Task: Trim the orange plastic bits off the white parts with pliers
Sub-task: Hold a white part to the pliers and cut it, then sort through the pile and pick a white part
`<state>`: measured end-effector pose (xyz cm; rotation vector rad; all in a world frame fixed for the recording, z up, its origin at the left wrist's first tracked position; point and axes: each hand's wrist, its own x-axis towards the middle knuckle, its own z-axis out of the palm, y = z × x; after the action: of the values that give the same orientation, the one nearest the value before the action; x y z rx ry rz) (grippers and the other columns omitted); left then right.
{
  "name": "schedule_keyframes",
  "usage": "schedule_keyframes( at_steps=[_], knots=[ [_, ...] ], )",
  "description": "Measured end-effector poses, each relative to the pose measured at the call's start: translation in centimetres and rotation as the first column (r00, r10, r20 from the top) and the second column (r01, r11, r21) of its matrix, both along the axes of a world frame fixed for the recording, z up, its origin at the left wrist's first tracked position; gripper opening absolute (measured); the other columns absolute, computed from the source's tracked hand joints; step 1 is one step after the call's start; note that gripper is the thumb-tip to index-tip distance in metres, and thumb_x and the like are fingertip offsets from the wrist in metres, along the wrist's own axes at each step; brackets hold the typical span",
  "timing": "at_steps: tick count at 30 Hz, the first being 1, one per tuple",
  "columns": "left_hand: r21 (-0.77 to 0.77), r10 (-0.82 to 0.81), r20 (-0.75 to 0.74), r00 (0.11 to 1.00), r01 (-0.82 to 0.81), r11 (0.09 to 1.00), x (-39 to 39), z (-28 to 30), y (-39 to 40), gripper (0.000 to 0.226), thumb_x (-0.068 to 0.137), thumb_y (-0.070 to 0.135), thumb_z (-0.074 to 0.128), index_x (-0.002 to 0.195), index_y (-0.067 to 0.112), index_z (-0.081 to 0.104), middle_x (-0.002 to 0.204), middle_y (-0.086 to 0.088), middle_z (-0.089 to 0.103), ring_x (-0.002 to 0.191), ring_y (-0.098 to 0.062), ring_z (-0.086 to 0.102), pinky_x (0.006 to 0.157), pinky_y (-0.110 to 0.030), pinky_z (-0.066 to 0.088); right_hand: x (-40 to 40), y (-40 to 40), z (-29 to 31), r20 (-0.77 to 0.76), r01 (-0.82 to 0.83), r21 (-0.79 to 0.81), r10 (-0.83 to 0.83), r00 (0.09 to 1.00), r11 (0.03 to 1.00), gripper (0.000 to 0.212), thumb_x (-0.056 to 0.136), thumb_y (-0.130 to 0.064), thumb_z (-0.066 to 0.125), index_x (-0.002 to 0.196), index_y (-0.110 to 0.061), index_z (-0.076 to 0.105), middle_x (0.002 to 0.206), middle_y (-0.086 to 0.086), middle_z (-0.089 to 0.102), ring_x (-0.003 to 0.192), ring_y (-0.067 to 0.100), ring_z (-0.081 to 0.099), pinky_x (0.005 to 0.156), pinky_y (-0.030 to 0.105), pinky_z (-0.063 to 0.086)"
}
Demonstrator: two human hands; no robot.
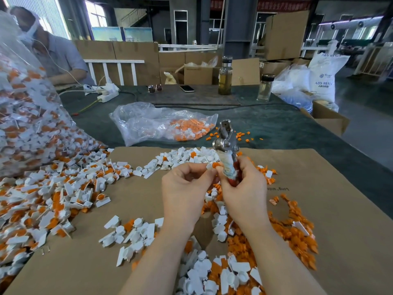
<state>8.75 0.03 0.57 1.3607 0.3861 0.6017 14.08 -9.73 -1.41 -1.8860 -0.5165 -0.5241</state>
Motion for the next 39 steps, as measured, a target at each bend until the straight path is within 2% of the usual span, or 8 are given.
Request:
schedule_keyframes(
  at_steps=[8,11,17,23,26,29,33,39],
  knots=[
    [0.038,0.047,-0.042,0.998,-0.045,0.998,0.3,-0.3,0.2,0.008,0.079,0.012,0.081,0.079,0.016,0.075,0.071,-0.001,0.075,0.069,-0.014,0.073,0.063,-0.019,0.058,0.3,-0.1,0.4,-0.119,-0.075,-0.036,0.071,0.990,0.997,0.015,0.087,-0.019,0.069,0.099,-0.024,0.063,0.081,-0.015,0.064,0.073,0.003,0.062,0.063,0.024,0.053],
    [0.016,0.059,-0.037,0.998,-0.059,0.998,0.5,-0.5,0.6,0.007,0.080,0.011,0.080,0.079,0.013,0.074,0.070,-0.004,0.075,0.066,-0.013,0.072,0.059,-0.017,0.055,0.4,-0.5,0.7,-0.189,-0.164,-0.071,0.148,0.971,0.984,0.016,0.088,-0.019,0.068,0.103,-0.022,0.065,0.084,-0.014,0.065,0.077,-0.001,0.061,0.062,0.013,0.047],
    [-0.022,0.030,0.021,0.999,-0.029,0.999,0.6,-0.7,1.6,0.005,0.085,0.006,0.075,0.087,0.004,0.071,0.074,-0.010,0.075,0.063,-0.011,0.072,0.058,-0.015,0.054,0.8,-2.5,1.6,-0.372,-0.397,-0.014,0.363,0.854,0.918,0.013,0.088,-0.020,0.068,0.096,-0.030,0.065,0.083,-0.012,0.066,0.081,0.002,0.063,0.070,0.016,0.048],
    [-0.040,0.000,0.094,0.996,0.004,0.999,0.6,-0.9,2.5,0.008,0.086,0.005,0.072,0.093,0.001,0.069,0.074,-0.004,0.074,0.066,-0.012,0.072,0.062,-0.017,0.055,1.1,-4.1,2.0,-0.500,-0.529,-0.196,0.380,0.778,0.826,0.020,0.088,-0.026,0.069,0.100,-0.037,0.058,0.100,-0.013,0.065,0.093,0.002,0.063,0.086,0.031,0.051],
    [0.000,-0.005,0.107,0.994,0.005,1.000,0.6,-1.0,3.0,0.006,0.087,0.007,0.072,0.092,0.004,0.069,0.073,-0.001,0.073,0.067,-0.011,0.072,0.065,-0.018,0.056,0.9,-4.0,2.0,-0.510,-0.548,-0.252,0.371,0.776,0.798,0.027,0.088,-0.030,0.068,0.094,-0.046,0.047,0.102,-0.027,0.057,0.093,-0.011,0.057,0.083,0.015,0.046],
    [0.040,-0.015,0.110,0.994,0.010,0.999,0.6,-1.0,3.2,0.005,0.086,0.010,0.073,0.089,0.009,0.069,0.073,0.001,0.073,0.068,-0.011,0.071,0.066,-0.018,0.056,1.1,-3.9,2.0,-0.529,-0.549,-0.241,0.366,0.766,0.800,0.030,0.089,-0.030,0.068,0.110,-0.041,0.050,0.109,-0.021,0.058,0.099,-0.005,0.058,0.089,0.020,0.047],
    [0.063,-0.043,0.117,0.992,0.035,0.997,0.6,-1.0,3.3,0.004,0.087,0.007,0.071,0.088,0.010,0.069,0.070,0.003,0.072,0.067,-0.010,0.071,0.066,-0.018,0.056,0.7,-3.8,2.2,-0.514,-0.572,-0.232,0.400,0.759,0.787,0.034,0.088,-0.024,0.069,0.089,-0.046,0.043,0.092,-0.030,0.049,0.079,-0.030,0.049,0.067,-0.003,0.039],
    [0.073,-0.077,0.133,0.988,0.067,0.995,0.5,-0.9,3.4,0.003,0.088,0.006,0.069,0.090,0.007,0.068,0.070,0.004,0.070,0.066,-0.008,0.069,0.067,-0.017,0.055,0.8,-3.4,2.0,-0.467,-0.550,-0.305,0.382,0.798,0.777,0.017,0.087,-0.021,0.067,0.096,-0.033,0.061,0.086,-0.014,0.065,0.078,-0.001,0.061,0.075,0.026,0.050]
  ],
)
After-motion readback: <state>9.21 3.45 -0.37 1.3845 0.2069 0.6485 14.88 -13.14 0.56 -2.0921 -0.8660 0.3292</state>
